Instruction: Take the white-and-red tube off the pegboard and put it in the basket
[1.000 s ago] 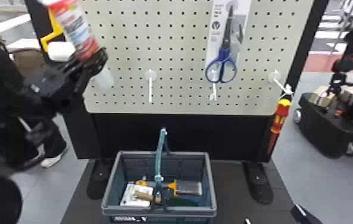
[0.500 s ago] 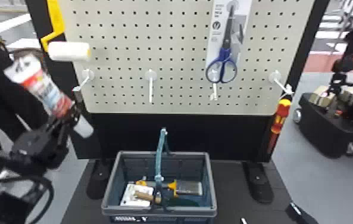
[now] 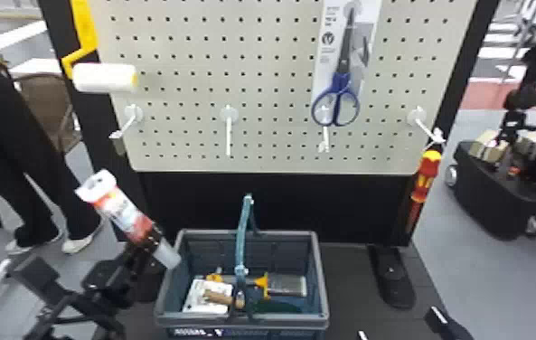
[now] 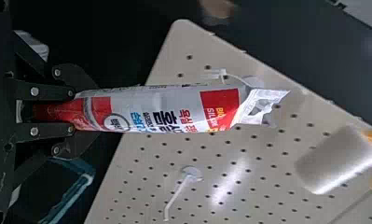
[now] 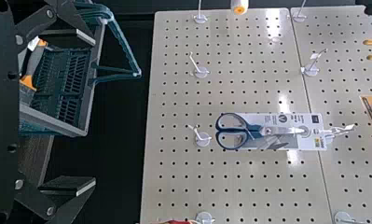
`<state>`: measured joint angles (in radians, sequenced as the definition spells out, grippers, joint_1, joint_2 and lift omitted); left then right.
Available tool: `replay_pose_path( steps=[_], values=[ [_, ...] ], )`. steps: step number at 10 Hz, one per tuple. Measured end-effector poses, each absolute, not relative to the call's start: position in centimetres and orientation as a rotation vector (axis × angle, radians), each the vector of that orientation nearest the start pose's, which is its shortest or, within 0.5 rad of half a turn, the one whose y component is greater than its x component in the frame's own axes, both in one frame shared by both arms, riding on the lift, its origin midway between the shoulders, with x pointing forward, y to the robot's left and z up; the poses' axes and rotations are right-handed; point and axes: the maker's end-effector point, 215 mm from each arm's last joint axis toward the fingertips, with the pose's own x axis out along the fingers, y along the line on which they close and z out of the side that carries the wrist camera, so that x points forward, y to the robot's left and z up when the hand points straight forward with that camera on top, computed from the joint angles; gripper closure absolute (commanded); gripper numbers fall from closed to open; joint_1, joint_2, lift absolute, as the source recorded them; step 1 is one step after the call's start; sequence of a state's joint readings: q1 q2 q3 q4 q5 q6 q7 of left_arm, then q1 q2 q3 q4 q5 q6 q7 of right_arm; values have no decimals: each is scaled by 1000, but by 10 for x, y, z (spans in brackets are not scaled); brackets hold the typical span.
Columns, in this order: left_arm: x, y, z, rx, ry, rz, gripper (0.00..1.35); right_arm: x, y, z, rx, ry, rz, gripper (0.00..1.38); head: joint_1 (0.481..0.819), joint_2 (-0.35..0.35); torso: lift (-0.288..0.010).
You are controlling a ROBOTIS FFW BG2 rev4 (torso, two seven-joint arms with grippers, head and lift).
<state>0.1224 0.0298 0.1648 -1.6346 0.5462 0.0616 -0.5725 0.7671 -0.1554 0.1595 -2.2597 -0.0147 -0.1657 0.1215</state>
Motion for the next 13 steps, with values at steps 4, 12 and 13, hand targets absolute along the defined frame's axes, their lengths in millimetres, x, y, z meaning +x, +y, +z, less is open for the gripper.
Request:
replay_pose_path(
  steps=[4, 12, 13],
  values=[
    [543, 150, -363, -556, 25, -557, 1115, 356, -119, -285, 19, -77, 354, 239, 549, 0, -100],
    [543, 102, -354, -465, 40, -666, 51, 358, -116, -288, 24, -74, 366, 239, 549, 0, -100],
    [543, 103, -354, -465, 38, -665, 51, 358, -116, -288, 24, -74, 367, 240, 549, 0, -100]
  ],
)
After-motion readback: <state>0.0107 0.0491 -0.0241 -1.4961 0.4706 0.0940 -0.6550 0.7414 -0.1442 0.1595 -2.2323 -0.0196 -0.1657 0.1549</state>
